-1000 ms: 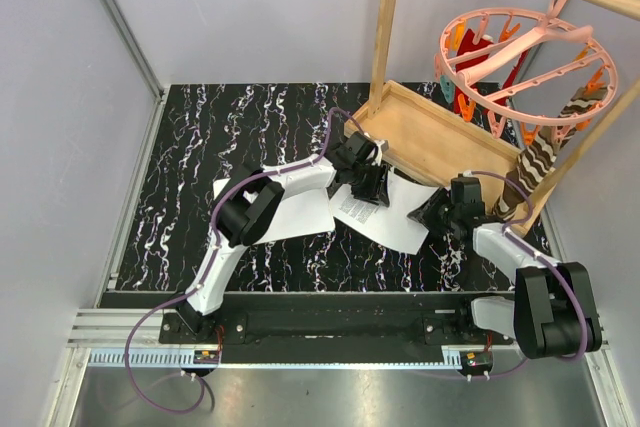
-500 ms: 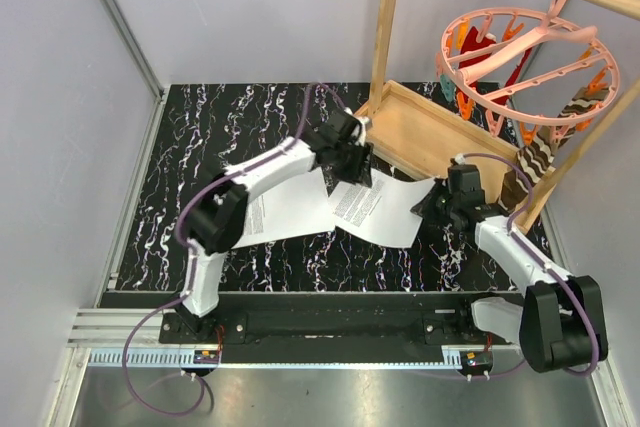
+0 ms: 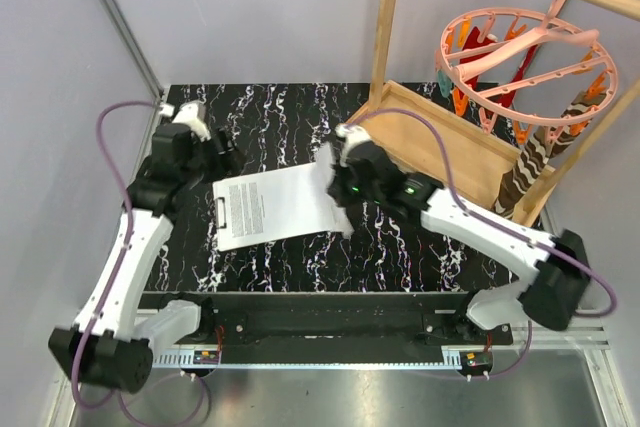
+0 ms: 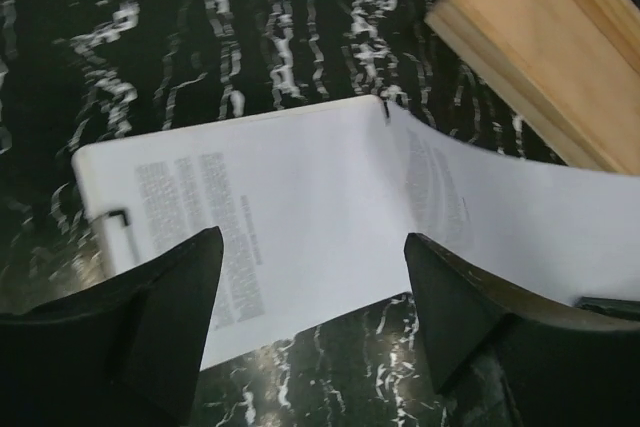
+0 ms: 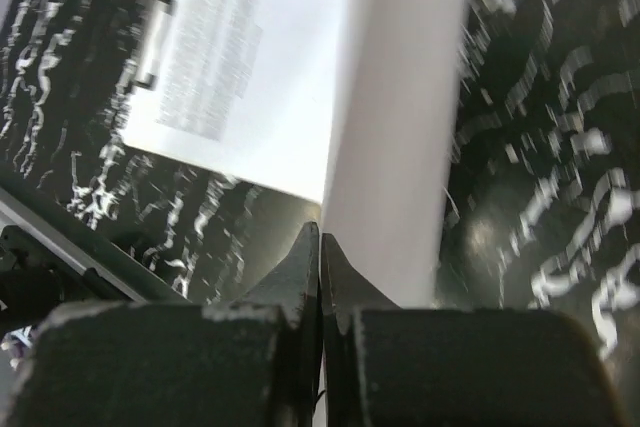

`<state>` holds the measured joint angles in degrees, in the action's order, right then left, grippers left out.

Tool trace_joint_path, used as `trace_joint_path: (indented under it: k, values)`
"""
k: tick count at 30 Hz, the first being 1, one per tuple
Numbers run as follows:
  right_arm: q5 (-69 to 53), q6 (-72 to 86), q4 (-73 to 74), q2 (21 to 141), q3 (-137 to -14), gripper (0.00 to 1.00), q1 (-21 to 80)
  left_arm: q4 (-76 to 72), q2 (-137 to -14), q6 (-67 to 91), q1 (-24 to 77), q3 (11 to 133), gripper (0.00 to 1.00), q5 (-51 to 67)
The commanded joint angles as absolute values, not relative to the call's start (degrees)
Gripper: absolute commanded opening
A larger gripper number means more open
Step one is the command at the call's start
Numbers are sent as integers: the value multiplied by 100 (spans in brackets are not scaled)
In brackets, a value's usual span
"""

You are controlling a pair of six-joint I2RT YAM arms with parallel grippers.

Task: Put the files into the folder

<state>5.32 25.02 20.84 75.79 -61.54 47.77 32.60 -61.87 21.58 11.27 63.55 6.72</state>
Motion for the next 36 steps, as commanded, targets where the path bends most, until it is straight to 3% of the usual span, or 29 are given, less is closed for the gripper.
trace_joint_path:
  k: [1, 3, 5, 7, 11, 15, 20, 23, 27, 36]
  values:
    - [1135, 1539, 2328, 8662, -8152, 0, 5657, 3681, -5442, 2056, 730, 5810, 78, 27]
    - [819, 1250, 2627, 9312, -9374, 0, 5896, 3840, -5265, 2162, 607, 5740, 79, -491]
    - [-251, 1361, 2672, 9657, -10321, 0, 6037, 4147, -5264, 2416, 519, 5783, 80, -1016]
    - [-1538, 1721, 2480, 10027, -10756, 0, 6047, 4402, -5291, 2635, 352, 5827, 83, -1317]
    - [-2452, 2434, 1812, 10318, -11249, 0, 6038, 4553, -5282, 2918, 62, 5845, 88, -1924]
    - [-2697, 2925, 1329, 10170, -10541, 0, 5514, 4561, -5475, 3049, -210, 5766, 88, -1925]
    - [-2944, 3437, 133, 9888, -8267, 0, 4414, 4299, -5721, 3068, -483, 5547, 87, -1688]
    - [-3303, 3401, -287, 10168, -7615, 0, 3816, 3903, -6011, 2691, -501, 5458, 85, -1085]
    - [-3498, 3165, -466, 10668, -7295, 0, 3358, 3788, -6941, 2076, -501, 5712, 74, -291]
    - [-3903, 2584, -80, 11628, -7796, 0, 3217, 3568, -8586, 1600, -501, 5906, 76, -26]
